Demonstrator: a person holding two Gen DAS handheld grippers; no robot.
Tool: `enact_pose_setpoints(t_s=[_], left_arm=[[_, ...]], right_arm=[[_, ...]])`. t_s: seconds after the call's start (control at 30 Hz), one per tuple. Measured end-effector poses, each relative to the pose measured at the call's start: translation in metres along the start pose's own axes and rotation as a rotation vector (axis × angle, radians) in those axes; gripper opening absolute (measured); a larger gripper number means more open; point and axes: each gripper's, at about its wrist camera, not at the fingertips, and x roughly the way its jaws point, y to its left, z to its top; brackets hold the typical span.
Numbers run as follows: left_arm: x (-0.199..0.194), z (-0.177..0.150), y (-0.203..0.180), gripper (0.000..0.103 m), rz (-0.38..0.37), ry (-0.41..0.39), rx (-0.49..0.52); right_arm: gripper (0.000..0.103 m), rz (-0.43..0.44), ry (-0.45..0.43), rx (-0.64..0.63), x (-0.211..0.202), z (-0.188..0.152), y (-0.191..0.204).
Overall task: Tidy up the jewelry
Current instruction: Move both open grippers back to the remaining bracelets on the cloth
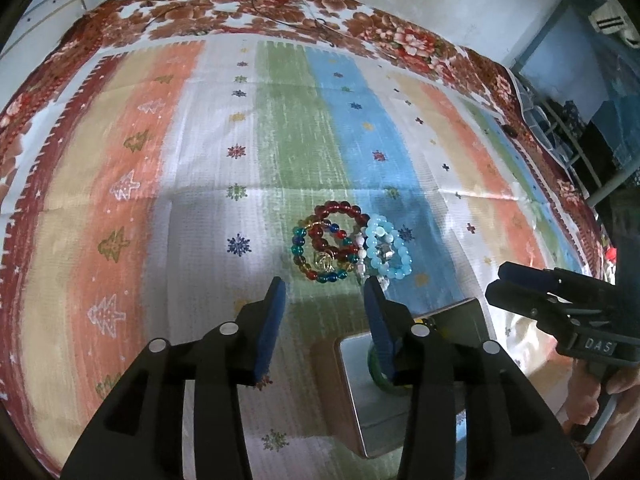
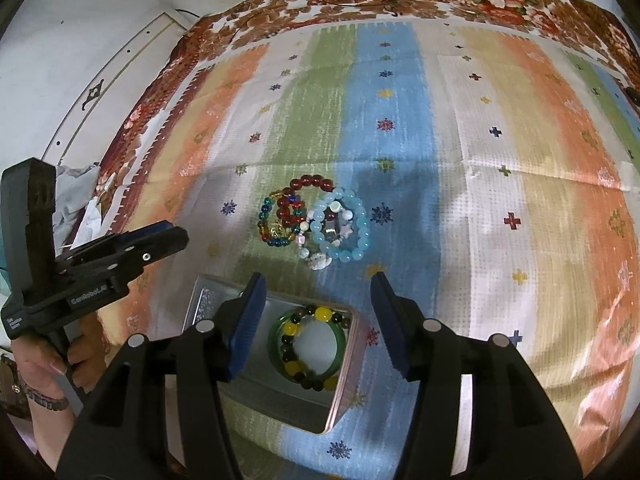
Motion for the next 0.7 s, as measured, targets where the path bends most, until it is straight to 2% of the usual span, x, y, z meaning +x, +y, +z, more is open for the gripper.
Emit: enact_pose_setpoints(t_s=[0.23, 0.7], left_arm=[[0.016, 0.014, 0.0, 0.04, 0.034, 0.023, 0.013], [0.053, 0.032, 0.006, 0.04, 0.068, 0.096, 0.027]], right_arm=[[0.055, -0.06, -0.023, 0.004, 0.003, 0.008, -0.003], [0.055, -0.071, 0.098, 0.021, 0.049, 0.031, -0.021]])
